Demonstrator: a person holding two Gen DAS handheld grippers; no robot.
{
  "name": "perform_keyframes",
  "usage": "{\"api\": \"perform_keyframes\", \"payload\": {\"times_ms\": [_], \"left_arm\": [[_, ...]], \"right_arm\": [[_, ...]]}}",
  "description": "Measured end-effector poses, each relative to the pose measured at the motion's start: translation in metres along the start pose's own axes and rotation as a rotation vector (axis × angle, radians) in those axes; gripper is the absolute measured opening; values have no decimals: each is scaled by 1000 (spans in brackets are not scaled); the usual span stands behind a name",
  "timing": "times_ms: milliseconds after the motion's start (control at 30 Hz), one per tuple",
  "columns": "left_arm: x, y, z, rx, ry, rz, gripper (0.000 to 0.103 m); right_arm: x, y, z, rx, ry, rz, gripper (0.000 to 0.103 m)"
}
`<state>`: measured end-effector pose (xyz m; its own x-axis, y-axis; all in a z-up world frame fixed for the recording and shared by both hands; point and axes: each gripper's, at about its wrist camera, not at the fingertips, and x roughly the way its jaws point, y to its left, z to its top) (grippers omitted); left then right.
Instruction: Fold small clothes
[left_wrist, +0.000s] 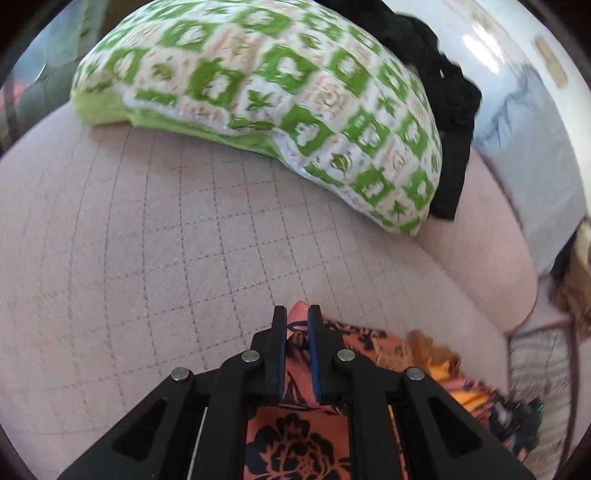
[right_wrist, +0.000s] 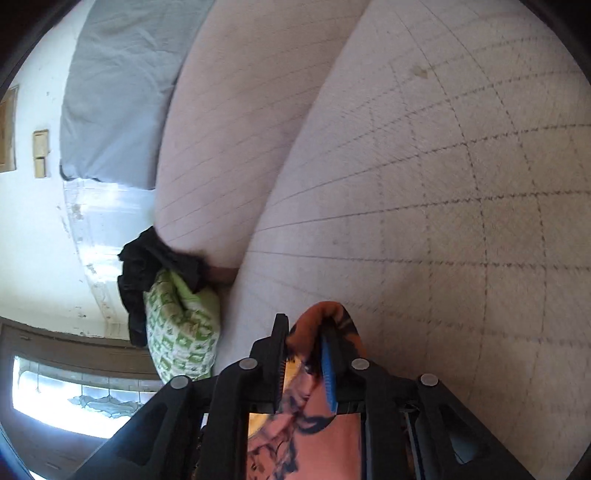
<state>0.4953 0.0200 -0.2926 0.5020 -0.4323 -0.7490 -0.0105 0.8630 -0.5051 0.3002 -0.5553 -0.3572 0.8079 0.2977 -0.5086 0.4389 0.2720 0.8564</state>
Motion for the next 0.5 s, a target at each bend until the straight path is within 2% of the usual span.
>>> {"api": "perform_keyframes", "payload": {"times_ms": [33, 100, 133, 167, 200, 233, 267, 300, 367, 433, 500], "left_arm": [[-6, 6, -1, -26, -28, -21, 10], [-33, 22, -2, -104, -139, -57, 11], [-48, 30, -3, -143, -198, -65, 12], [-62, 35, -6, -169, -240, -55, 19], [-75, 35, -11, -171, -257, -24, 30], [-83, 32, -17, -151, -248, 24, 35], [-90, 26, -28, -115, -219, 81, 39], [-92, 22, -37, -96, -197, 105, 40], [-95, 14, -67, -95, -133, 137, 41], [-92, 18, -97, -159, -85, 148, 42], [-81, 18, -124, -217, -8, 148, 41]], "right_arm": [[-2, -1, 2, -11, -1, 8, 19], [-13, 1, 5, -43, -34, 24, 20], [-27, 0, 8, -53, -88, 26, 32], [-40, -1, 11, -44, -139, 34, 61], [-51, -2, 13, -28, -184, 45, 83], [-68, -1, 12, -11, -256, 52, 98], [-83, 5, 8, -29, -313, 52, 98], [-89, 16, 4, -87, -317, 46, 98], [-88, 47, -14, -232, -255, -13, 96], [-65, 77, -47, -368, -133, -78, 91], [-28, 102, -90, -498, 16, -154, 79]]}}
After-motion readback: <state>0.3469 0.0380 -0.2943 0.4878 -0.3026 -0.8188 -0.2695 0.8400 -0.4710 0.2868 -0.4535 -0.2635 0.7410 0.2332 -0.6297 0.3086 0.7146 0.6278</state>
